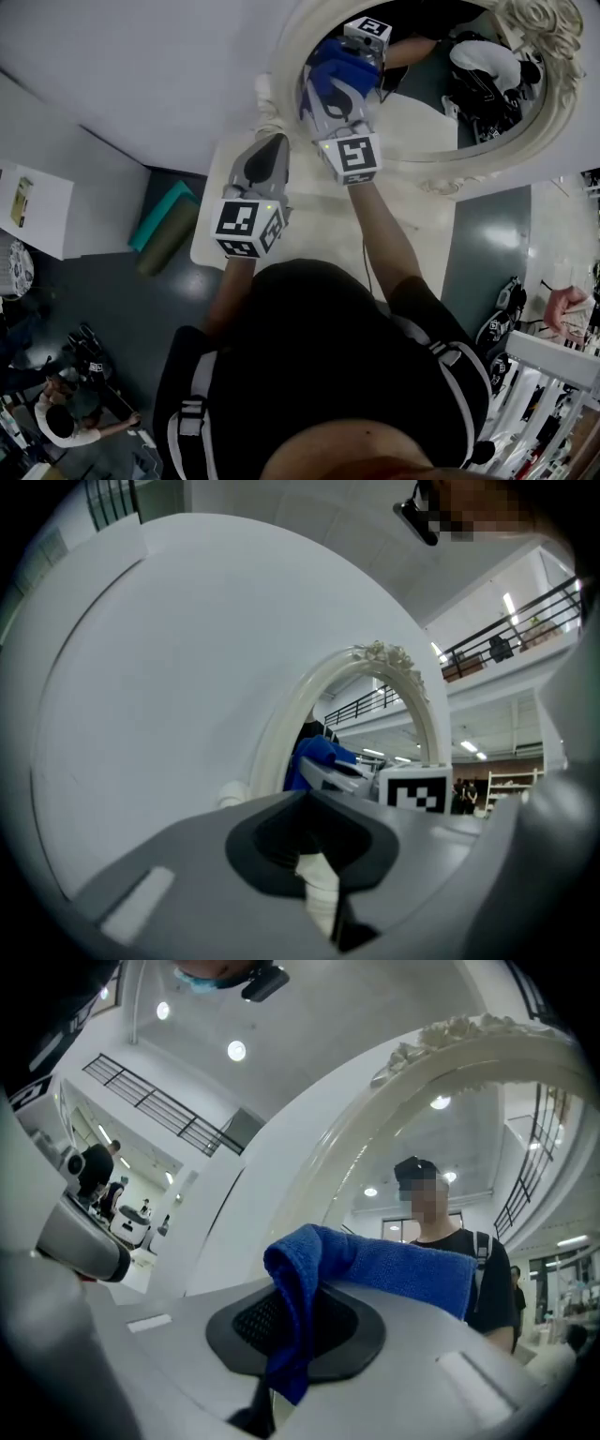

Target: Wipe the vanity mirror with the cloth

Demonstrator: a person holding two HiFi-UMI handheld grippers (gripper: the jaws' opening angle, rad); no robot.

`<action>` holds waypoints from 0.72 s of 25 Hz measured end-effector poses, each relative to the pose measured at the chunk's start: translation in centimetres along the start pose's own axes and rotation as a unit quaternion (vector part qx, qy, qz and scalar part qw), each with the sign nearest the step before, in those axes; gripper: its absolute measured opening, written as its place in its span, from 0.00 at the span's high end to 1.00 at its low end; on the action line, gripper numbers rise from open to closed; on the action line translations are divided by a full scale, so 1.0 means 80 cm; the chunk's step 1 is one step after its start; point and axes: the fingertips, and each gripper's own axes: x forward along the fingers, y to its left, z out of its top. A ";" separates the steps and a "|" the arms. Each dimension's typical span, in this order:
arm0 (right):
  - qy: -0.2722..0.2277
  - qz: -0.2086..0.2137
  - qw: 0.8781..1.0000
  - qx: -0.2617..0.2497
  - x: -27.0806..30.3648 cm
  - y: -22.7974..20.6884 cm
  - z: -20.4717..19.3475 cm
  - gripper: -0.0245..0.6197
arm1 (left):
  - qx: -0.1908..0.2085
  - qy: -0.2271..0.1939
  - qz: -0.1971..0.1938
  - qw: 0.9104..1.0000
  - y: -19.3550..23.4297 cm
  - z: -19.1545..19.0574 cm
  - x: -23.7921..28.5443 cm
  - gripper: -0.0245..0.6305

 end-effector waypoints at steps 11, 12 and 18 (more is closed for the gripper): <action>-0.097 -0.093 0.975 0.175 -0.159 -0.081 0.041 0.92 | 0.021 0.027 -0.056 0.998 -0.068 -0.005 0.028 0.95; -0.101 -0.111 0.971 0.183 -0.179 -0.091 0.041 0.92 | 0.025 0.030 -0.068 0.997 -0.079 -0.006 0.030 0.95; -0.103 -0.199 0.957 0.182 -0.278 -0.151 0.026 0.92 | 0.037 0.028 -0.111 0.993 -0.137 -0.009 0.046 0.95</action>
